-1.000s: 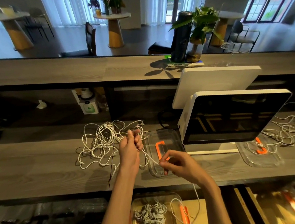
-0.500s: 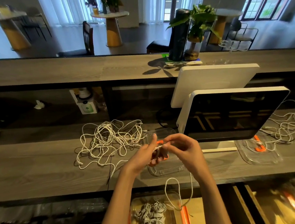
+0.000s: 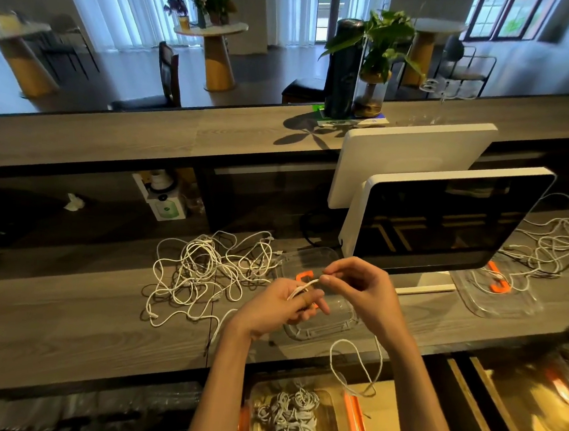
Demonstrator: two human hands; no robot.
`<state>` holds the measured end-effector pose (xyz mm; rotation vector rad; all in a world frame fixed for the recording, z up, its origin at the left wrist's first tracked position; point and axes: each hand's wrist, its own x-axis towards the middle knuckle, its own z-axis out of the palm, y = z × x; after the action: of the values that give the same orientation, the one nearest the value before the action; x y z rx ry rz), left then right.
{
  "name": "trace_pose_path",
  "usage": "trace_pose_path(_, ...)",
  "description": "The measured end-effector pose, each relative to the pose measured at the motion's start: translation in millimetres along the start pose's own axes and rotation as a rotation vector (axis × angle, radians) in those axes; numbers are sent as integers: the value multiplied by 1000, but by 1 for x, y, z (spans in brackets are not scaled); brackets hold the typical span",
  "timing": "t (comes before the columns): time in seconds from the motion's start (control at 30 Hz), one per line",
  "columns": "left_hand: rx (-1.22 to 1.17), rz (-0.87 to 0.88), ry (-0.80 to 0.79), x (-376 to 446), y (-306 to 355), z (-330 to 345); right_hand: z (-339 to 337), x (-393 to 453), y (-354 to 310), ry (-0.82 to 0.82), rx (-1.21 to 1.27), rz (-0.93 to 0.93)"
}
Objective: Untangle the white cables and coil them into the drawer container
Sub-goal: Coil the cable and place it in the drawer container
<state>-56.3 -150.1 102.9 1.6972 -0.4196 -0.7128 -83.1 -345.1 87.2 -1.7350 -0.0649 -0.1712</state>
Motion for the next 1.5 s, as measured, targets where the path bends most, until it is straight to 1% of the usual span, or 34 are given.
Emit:
trace_pose_path(0.17,-5,13,13,1,0,0,3,-1,0,11,-13,-15)
trace_pose_path(0.23,-50,36,54,0,0,-1,0,-2,1,23,-22,-16)
trace_pose_path(0.3,-117,81,173,1,-3,-6,-6,-4,4,55,-46,-11)
trace_pose_path(0.37,-208,126,351,2,-8,-15,-12,-4,9,84,-96,-7)
trace_pose_path(0.4,-281,142,432,2,-10,-19,-15,-4,13,87,-124,-5)
trace_pose_path(0.47,-467,161,542,1,-12,-25,-19,-5,21,58,-142,4)
trace_pose_path(0.53,-649,184,607,0,-13,-28,-20,-7,25,24,-139,8)
trace_pose_path(0.6,-764,205,645,-1,-15,-30,-17,-9,23,15,-112,2)
trace_pose_path(0.73,-879,211,686,-3,-15,-31,-11,-12,27,-39,-80,6)
trace_pose_path(0.83,-886,198,769,-3,-14,-31,-9,-12,36,-26,-93,58)
trace_pose_path(0.87,-879,191,797,-2,-15,-30,-8,-12,40,-41,-115,76)
trace_pose_path(0.93,-894,185,850,0,-17,-27,-7,-12,46,-128,-170,96)
trace_pose_path(1.07,-1005,195,960,3,-19,-24,-4,-15,44,-397,-249,138)
trace_pose_path(1.1,-1000,193,972,3,-20,-24,-4,-15,39,-460,-255,136)
trace_pose_path(1.17,-914,184,980,4,-22,-24,-3,-16,28,-570,-230,122)
trace_pose_path(1.23,-765,159,978,5,-25,-23,-3,-16,20,-668,-179,103)
trace_pose_path(1.3,-620,106,946,7,-27,-20,-4,-16,12,-728,-128,102)
trace_pose_path(1.4,-421,15,829,9,-27,-15,-1,-15,8,-698,-55,94)
trace_pose_path(1.5,-244,-107,659,10,-26,-11,1,-15,8,-558,14,80)
